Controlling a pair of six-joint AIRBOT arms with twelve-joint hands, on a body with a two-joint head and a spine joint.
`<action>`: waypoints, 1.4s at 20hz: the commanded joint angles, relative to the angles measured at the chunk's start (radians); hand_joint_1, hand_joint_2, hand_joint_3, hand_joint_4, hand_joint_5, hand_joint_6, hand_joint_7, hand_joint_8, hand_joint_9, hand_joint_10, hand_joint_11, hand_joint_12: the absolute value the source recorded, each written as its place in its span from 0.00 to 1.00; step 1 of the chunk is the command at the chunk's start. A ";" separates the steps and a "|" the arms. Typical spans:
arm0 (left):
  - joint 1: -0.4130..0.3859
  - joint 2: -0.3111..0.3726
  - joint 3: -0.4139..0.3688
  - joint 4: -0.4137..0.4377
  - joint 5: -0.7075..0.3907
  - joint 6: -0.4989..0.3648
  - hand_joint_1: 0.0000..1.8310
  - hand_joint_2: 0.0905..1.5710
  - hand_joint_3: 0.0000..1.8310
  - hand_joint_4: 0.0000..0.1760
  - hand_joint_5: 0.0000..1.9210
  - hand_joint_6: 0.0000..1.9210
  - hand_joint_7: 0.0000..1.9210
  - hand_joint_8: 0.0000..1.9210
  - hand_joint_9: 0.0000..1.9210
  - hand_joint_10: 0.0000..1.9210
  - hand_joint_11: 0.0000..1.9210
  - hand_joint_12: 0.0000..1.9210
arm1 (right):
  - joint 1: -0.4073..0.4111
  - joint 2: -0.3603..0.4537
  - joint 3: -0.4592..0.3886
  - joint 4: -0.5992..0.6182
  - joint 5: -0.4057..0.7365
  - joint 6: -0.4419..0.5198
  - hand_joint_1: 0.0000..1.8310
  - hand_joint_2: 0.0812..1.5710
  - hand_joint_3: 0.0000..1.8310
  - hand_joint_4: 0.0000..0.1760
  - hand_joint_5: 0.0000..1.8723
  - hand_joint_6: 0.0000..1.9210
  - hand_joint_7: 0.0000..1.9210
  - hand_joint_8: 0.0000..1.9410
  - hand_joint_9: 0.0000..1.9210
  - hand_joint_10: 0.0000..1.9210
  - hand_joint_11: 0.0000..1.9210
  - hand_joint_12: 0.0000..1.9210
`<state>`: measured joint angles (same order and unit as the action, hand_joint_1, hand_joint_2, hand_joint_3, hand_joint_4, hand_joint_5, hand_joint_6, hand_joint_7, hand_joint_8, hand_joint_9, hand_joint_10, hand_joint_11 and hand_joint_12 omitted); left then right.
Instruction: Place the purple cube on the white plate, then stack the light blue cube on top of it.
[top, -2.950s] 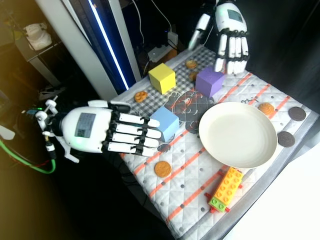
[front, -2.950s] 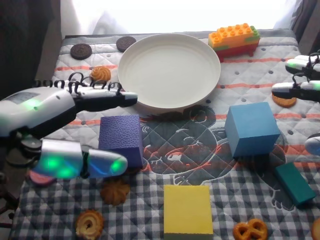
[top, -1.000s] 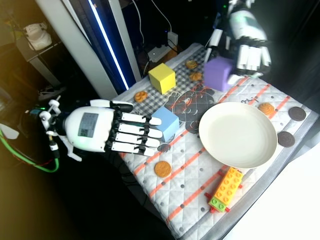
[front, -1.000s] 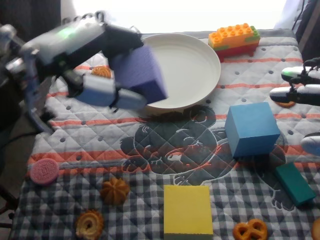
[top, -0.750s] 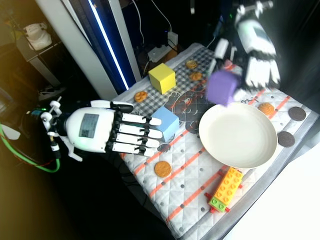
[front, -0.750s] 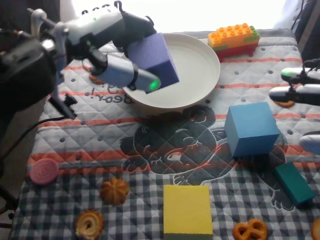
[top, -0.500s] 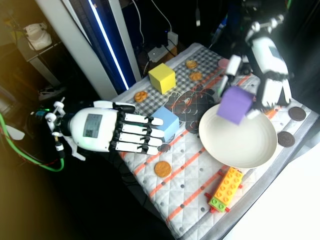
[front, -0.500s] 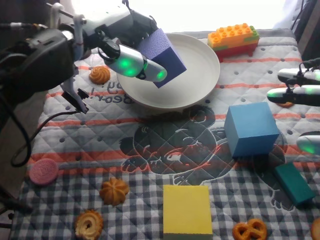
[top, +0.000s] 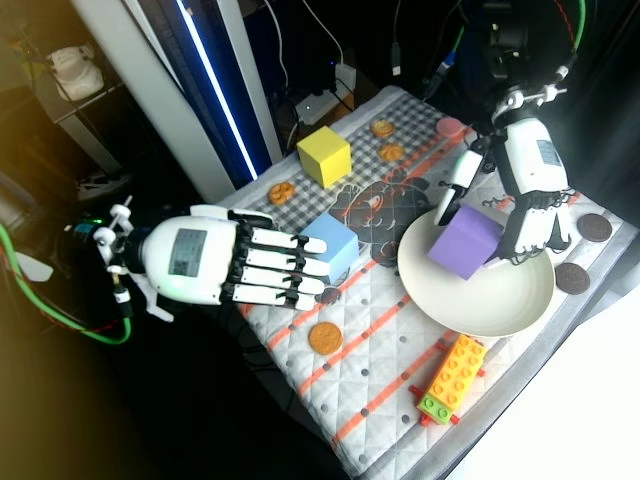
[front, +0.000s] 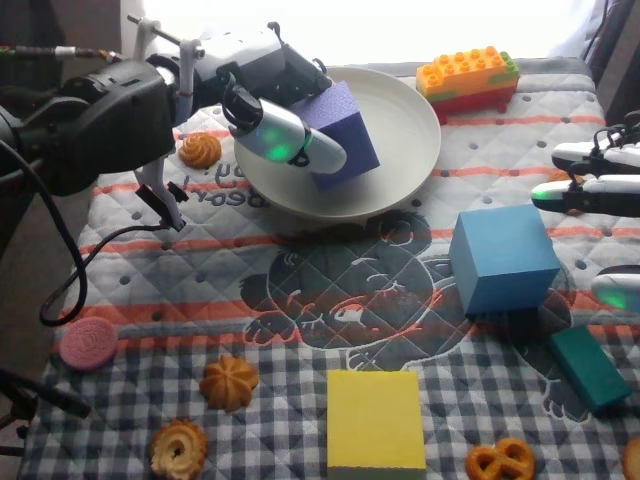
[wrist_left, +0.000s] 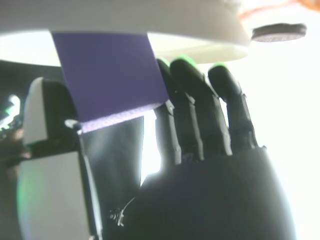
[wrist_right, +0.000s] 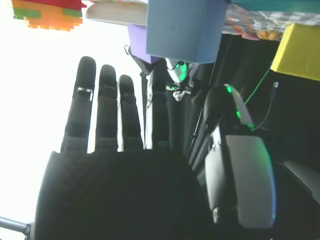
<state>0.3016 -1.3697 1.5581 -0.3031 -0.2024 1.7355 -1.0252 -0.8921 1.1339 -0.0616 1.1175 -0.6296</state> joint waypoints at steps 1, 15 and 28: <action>-0.014 0.003 0.004 0.000 -0.095 0.003 0.47 0.62 0.00 0.23 0.42 0.01 0.24 0.49 0.18 0.70 0.05 0.91 | 0.011 -0.001 0.005 0.024 0.120 0.005 0.17 0.79 0.00 0.52 0.23 0.00 0.12 0.00 0.14 0.00 0.03 0.38; 0.031 0.096 -0.161 0.014 -0.251 0.012 0.37 0.45 0.00 1.00 0.00 0.00 0.00 0.00 0.03 0.00 0.00 0.06 | 0.032 -0.006 0.009 0.025 0.123 0.016 0.23 0.76 0.00 0.52 0.21 0.00 0.10 0.00 0.15 0.01 0.06 0.38; 0.345 0.458 -0.564 0.185 -0.646 -0.311 0.38 0.47 0.01 1.00 0.00 0.00 0.00 0.00 0.00 0.00 0.00 0.00 | 0.191 -0.126 0.084 -0.052 -0.004 0.060 0.22 0.54 0.00 1.00 0.03 0.00 0.02 0.00 0.04 0.00 0.00 0.31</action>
<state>0.6617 -0.9134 0.9817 -0.1135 -0.6975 1.4342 -0.8433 -1.0279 1.2171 -0.1417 1.0103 -0.5766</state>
